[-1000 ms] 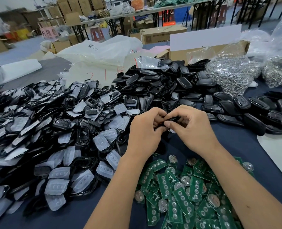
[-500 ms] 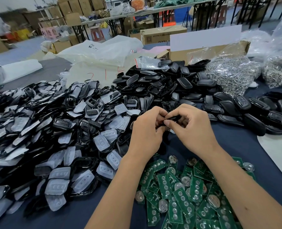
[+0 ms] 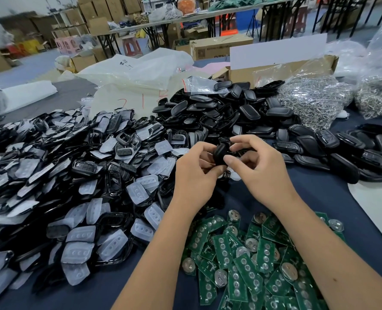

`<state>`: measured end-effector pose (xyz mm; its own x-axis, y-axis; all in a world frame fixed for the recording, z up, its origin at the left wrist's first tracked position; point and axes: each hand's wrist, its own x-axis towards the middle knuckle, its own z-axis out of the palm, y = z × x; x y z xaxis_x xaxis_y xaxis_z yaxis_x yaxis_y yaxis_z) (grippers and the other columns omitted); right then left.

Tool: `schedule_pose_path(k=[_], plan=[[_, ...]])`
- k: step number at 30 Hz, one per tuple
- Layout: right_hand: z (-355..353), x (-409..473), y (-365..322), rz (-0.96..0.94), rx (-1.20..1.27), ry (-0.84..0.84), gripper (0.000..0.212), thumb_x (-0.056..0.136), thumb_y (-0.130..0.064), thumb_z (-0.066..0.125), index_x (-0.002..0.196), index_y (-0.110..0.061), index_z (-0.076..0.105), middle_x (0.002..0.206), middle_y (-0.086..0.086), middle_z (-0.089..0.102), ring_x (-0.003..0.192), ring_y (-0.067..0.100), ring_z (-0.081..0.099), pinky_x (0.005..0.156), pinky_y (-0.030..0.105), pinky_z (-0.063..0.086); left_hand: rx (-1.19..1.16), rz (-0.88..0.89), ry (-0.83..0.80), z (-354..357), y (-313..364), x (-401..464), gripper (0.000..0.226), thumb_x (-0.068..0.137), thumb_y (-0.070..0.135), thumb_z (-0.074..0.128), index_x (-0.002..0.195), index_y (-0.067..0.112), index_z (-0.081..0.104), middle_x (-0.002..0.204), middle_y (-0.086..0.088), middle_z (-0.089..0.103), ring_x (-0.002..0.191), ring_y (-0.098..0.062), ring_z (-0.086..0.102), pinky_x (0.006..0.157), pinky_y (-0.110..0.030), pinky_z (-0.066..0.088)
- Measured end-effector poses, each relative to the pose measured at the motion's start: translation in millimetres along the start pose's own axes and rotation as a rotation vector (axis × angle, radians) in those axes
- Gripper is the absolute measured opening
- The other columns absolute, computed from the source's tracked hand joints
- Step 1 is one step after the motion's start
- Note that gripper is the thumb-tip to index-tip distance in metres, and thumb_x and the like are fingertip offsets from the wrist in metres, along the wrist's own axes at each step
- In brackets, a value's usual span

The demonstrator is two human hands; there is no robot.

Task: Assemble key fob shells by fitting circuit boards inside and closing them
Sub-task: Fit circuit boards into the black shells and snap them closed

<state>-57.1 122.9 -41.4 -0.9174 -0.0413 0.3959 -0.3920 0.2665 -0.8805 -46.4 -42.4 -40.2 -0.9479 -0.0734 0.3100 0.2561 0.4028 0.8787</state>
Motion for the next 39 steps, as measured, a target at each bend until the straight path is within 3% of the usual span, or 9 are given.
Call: schedule_pose_path(k=[4,6,9,15,25,30,39], plan=[[-1,1,4,0.065,0.063,-0.03,0.014,0.096,-0.028,0.075,0.11,-0.031,0.072,0.097,-0.008,0.074,0.076,0.015,0.069,0.071,0.034,0.06,-0.349,-0.087,-0.017,-4,3,0,0.028,0.078,0.005,0.085,0.097,0.015,0.069,0.093,-0.01,0.075,0.084,-0.026,0.074,0.08,-0.038,0.064],[-1,2,5,0.07,0.088,-0.052,0.004,0.099,-0.031,0.071,0.1,-0.033,0.075,0.084,-0.012,0.074,0.071,0.011,0.068,0.068,0.03,0.057,-0.475,-0.116,-0.034,-5,3,0,0.026,0.079,0.001,0.084,0.097,0.01,0.068,0.094,-0.013,0.075,0.085,-0.024,0.074,0.08,-0.035,0.062],[-1,3,7,0.083,0.156,-0.05,0.012,0.1,-0.033,0.068,0.091,-0.034,0.077,0.067,-0.009,0.068,0.061,0.006,0.06,0.063,0.022,0.05,-0.595,-0.155,-0.056,-6,3,1,0.024,0.079,-0.001,0.082,0.096,0.009,0.068,0.092,-0.01,0.073,0.084,-0.02,0.074,0.079,-0.03,0.061],[-1,4,2,0.127,0.329,-0.059,0.021,0.099,-0.03,0.067,0.084,-0.022,0.078,0.059,0.0,0.057,0.056,0.01,0.049,0.055,0.019,0.043,-0.624,-0.171,-0.104,-5,3,1,0.025,0.076,0.004,0.082,0.096,0.01,0.069,0.09,-0.006,0.075,0.085,-0.019,0.074,0.081,-0.032,0.061],[-1,4,3,0.138,0.371,-0.059,0.038,0.083,-0.052,0.076,0.086,-0.015,0.079,0.056,0.001,0.054,0.054,0.013,0.046,0.053,0.021,0.041,-0.657,-0.186,-0.144,-6,5,0,0.03,0.075,0.003,0.081,0.101,0.003,0.065,0.091,-0.009,0.074,0.085,-0.022,0.073,0.082,-0.034,0.061],[-2,5,3,0.144,0.38,-0.048,0.04,0.092,-0.037,0.074,0.079,0.001,0.071,0.052,0.0,0.049,0.049,0.013,0.037,0.049,0.019,0.036,-0.676,-0.198,-0.159,-5,6,-2,0.028,0.076,0.0,0.081,0.099,0.005,0.065,0.09,-0.007,0.074,0.084,-0.019,0.072,0.08,-0.031,0.061],[-1,3,-4,0.115,0.314,-0.029,0.029,0.096,-0.027,0.073,0.071,-0.012,0.071,0.047,-0.002,0.047,0.045,0.011,0.034,0.047,0.019,0.032,-0.65,-0.211,-0.155,-6,6,-3,0.025,0.084,-0.012,0.074,0.102,0.001,0.063,0.09,-0.007,0.074,0.086,-0.02,0.072,0.082,-0.033,0.061]])
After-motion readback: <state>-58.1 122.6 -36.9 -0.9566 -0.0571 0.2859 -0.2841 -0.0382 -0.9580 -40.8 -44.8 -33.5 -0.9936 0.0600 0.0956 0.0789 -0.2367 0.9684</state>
